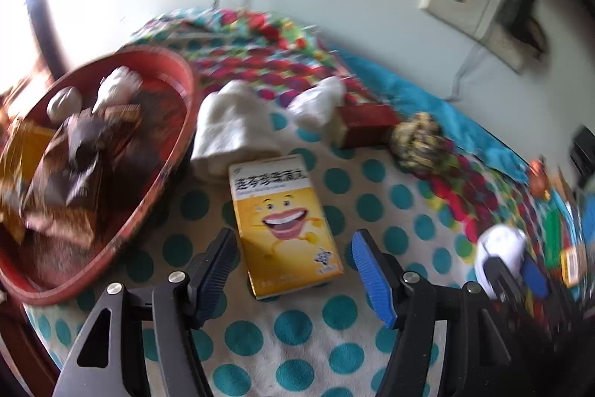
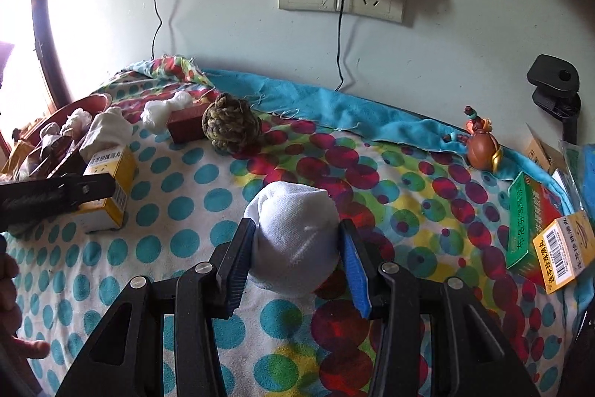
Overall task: Organize objects
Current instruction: 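Grasp the yellow medicine box with the left gripper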
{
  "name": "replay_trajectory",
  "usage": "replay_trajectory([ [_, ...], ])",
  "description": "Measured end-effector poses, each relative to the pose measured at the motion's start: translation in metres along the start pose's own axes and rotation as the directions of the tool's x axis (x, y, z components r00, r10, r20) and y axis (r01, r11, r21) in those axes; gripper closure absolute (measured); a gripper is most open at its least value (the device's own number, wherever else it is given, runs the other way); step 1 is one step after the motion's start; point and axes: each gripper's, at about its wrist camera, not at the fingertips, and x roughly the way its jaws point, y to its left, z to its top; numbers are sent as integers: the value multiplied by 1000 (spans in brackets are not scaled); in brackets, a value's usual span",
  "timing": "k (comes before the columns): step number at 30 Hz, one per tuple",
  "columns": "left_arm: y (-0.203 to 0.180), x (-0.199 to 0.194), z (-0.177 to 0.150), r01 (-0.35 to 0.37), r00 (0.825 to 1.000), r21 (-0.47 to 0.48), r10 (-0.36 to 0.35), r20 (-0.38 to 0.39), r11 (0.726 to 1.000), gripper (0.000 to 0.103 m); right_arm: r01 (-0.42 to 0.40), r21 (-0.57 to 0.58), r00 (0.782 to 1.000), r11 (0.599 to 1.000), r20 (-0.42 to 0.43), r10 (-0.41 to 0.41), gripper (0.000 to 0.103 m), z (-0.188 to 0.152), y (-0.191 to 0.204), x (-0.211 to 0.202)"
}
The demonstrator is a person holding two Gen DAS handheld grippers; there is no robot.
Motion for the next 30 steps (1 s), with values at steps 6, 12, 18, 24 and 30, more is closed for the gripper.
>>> replay_trajectory([
  [6,5,24,-3,-43,999,-43,42,-32,998,35,-7,-14,1000,1000,-15,7,60,0,2,2],
  [12,-4,26,-11,-51,998,71,48,37,996,35,-9,-7,1000,1000,-17,9,59,0,2,4],
  [18,-3,24,-15,-21,997,167,8,80,986,39,-6,-14,1000,1000,-31,6,58,-1,2,6],
  [24,-3,25,-14,43,995,289,-67,74,956,40,7,-34,999,999,-46,-9,57,-1,6,9],
  [30,-3,25,-15,97,991,337,-120,51,936,40,-8,-59,995,998,-104,2,57,-3,12,19],
])
